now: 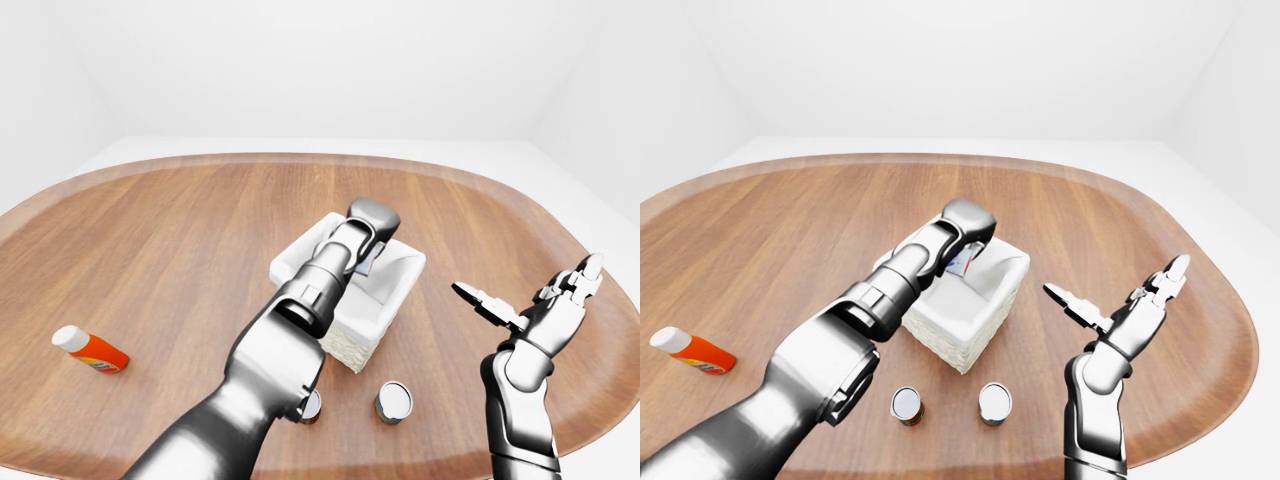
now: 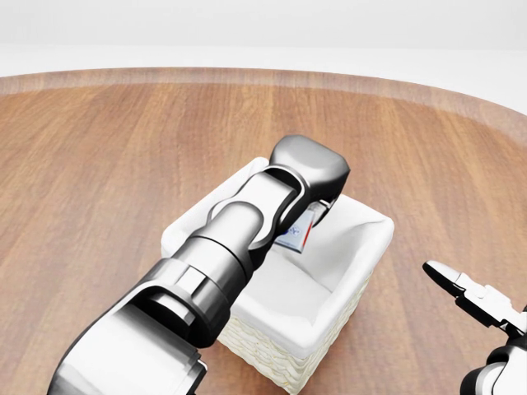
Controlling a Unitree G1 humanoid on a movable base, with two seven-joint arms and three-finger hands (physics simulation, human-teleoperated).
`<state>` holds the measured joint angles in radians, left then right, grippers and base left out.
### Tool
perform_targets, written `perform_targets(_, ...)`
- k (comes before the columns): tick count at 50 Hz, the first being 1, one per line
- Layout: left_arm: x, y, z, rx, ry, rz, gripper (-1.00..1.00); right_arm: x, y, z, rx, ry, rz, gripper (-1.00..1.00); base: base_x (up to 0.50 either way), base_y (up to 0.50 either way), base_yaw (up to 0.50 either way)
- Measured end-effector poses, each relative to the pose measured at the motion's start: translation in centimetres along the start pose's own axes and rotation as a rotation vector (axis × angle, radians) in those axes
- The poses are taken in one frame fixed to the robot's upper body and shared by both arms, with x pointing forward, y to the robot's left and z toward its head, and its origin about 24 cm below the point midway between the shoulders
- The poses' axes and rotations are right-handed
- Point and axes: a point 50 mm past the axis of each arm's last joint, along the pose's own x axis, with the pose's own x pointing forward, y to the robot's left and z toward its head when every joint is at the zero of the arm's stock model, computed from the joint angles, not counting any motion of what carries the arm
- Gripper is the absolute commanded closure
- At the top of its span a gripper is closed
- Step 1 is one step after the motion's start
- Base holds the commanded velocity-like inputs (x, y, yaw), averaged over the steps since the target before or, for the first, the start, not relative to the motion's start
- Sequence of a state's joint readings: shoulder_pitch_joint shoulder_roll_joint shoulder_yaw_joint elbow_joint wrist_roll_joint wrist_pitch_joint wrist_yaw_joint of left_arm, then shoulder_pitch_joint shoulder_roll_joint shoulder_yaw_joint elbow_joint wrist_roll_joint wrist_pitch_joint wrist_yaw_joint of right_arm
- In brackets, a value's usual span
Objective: Pick up the alphabet soup and the cream cheese box, and put them in the basket.
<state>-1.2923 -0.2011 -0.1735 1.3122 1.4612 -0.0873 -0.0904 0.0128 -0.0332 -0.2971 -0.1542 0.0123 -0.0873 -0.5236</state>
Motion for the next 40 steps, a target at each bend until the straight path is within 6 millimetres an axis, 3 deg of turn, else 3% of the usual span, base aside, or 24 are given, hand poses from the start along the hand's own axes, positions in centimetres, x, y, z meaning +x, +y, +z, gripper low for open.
perform_targets(5, 0.0, -0.2, 0.0, -0.005, 0.001, -0.001, 1.00, 0.0, 0.0, 0.0, 0.000, 0.000, 0.001, -1.00, 0.00, 0.00, 0.00)
perform_targets(6, 0.0, -0.2, 0.0, -0.007, 0.001, 0.000, -0.11, 0.0, 0.0, 0.0, 0.000, 0.000, 0.001, -1.00, 0.00, 0.00, 0.00)
perform_targets(7, 0.0, -0.2, 0.0, -0.005, 0.001, 0.002, -1.00, 0.0, 0.0, 0.0, 0.000, 0.000, 0.001, -1.00, 0.00, 0.00, 0.00)
perform_targets(33, -0.1, 0.7, -0.5, -0.017, 0.009, 0.056, -1.00, -0.1, 0.0, 0.0, -0.004, 0.000, 0.003, -1.00, 0.00, 0.00, 0.00)
perform_targets(40, -0.3, 2.1, -1.0, -0.045, 0.017, 0.164, -1.00, -0.1, -0.1, 0.2, 0.002, -0.010, 0.000, -1.00, 0.00, 0.00, 0.00)
